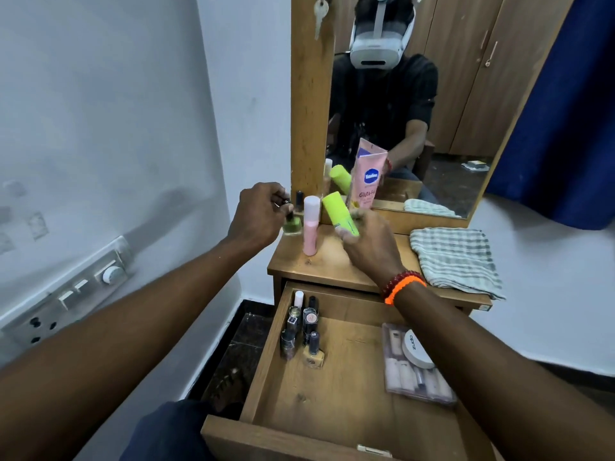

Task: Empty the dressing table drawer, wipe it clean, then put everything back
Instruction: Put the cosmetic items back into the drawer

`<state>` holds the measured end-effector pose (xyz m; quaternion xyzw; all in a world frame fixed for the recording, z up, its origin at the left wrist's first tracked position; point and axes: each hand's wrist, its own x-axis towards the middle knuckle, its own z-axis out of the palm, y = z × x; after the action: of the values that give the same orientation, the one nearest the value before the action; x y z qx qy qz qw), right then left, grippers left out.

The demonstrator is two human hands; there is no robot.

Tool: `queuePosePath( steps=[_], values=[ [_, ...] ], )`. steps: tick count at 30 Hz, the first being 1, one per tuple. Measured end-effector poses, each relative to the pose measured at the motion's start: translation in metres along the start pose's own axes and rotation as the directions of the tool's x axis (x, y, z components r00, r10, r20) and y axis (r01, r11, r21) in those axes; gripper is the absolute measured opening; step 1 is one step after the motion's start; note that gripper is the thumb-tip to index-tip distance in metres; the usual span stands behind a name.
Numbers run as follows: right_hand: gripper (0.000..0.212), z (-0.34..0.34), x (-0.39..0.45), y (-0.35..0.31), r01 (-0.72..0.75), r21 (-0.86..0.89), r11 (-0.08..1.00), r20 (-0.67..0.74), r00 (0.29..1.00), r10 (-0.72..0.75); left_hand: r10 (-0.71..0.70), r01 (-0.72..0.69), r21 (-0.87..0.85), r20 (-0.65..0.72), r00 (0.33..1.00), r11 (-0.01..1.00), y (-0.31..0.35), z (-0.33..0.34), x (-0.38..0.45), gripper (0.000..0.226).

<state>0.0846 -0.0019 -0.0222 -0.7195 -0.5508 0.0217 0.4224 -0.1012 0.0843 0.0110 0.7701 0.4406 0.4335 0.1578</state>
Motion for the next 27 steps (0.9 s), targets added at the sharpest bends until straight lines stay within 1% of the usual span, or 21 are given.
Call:
queuePosePath(
  steps=[2, 4, 7, 11, 13, 15, 18, 20, 21, 23, 27],
  values=[
    [0.040, -0.009, -0.013, 0.004, -0.045, 0.050, 0.998, -0.010, 0.999, 0.046, -0.019, 0.019, 0.006, -0.016, 1.000, 1.000, 0.003, -0.012, -0.004, 0.015],
    [0.036, -0.015, -0.027, 0.013, -0.088, 0.131, 0.987, -0.012, 0.996, 0.091, -0.042, 0.042, 0.005, -0.021, 0.999, 0.999, 0.005, -0.024, -0.010, 0.016],
    [0.029, -0.025, -0.055, 0.018, -0.177, 0.282, 0.943, 0.037, 0.984, 0.174, -0.062, 0.062, 0.010, -0.007, 0.998, 0.998, 0.009, -0.042, -0.027, 0.017],
    [0.039, -0.034, -0.092, 0.018, -0.173, 0.340, 0.924, 0.100, 0.984, 0.147, -0.062, 0.058, 0.045, 0.090, 0.994, 0.997, 0.018, -0.058, -0.061, 0.011],
    [0.042, -0.037, -0.110, 0.016, -0.183, 0.330, 0.926, 0.158, 0.978, 0.136, -0.048, 0.041, 0.044, 0.165, 0.985, 0.998, 0.023, -0.062, -0.080, 0.009],
    [0.041, -0.038, -0.127, 0.013, -0.155, 0.279, 0.948, 0.213, 0.972, 0.097, -0.018, 0.008, 0.039, 0.258, 0.966, 0.999, 0.023, -0.062, -0.099, 0.009],
    [0.033, -0.031, -0.148, 0.012, -0.193, 0.269, 0.944, 0.360, 0.929, 0.087, 0.003, -0.018, 0.036, 0.386, 0.923, 0.999, 0.014, -0.051, -0.128, 0.009],
    [0.037, -0.024, -0.155, 0.014, -0.223, 0.227, 0.948, 0.467, 0.879, 0.095, -0.003, -0.020, 0.051, 0.409, 0.913, 0.999, 0.010, -0.043, -0.141, 0.010],
    [0.039, -0.020, -0.158, 0.015, -0.216, 0.185, 0.959, 0.498, 0.861, 0.098, -0.008, -0.012, 0.045, 0.403, 0.915, 0.999, 0.009, -0.039, -0.145, 0.011],
    [0.037, -0.015, -0.161, 0.016, -0.188, 0.119, 0.975, 0.520, 0.848, 0.100, -0.012, 0.000, 0.030, 0.395, 0.919, 1.000, 0.011, -0.035, -0.149, 0.012],
    [0.033, -0.012, -0.163, 0.013, -0.150, 0.038, 0.988, 0.523, 0.846, 0.109, -0.022, -0.001, 0.056, 0.401, 0.916, 0.998, 0.014, -0.031, -0.152, 0.014]
  ],
)
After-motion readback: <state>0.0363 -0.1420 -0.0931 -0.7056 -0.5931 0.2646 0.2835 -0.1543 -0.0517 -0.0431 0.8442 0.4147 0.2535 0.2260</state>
